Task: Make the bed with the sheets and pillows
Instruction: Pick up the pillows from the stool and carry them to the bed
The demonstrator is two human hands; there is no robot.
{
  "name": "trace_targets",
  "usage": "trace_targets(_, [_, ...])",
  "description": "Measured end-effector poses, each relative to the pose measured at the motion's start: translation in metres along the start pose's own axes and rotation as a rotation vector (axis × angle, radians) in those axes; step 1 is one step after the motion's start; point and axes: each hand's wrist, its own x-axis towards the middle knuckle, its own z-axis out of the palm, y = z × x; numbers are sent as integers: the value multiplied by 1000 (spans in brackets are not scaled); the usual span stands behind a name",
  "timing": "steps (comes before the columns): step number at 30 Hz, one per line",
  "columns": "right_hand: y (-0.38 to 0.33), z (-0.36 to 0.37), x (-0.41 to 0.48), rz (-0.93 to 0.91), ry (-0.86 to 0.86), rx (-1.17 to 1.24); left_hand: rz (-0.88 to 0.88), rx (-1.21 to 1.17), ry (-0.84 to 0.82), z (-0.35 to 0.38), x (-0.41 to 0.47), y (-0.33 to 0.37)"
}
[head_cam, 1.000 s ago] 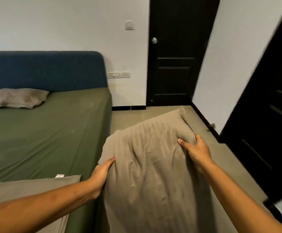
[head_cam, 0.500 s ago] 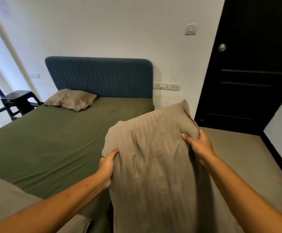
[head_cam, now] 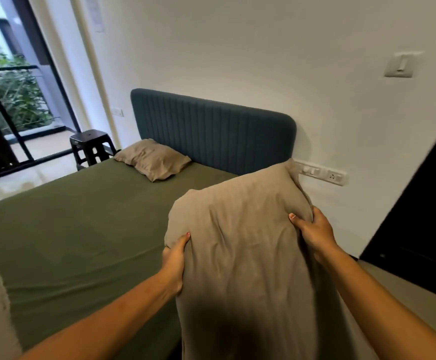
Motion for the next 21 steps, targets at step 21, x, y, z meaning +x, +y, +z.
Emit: trace_targets(21, [-77,239,416,-30,-325,-114,47,-247,336,134,332,118])
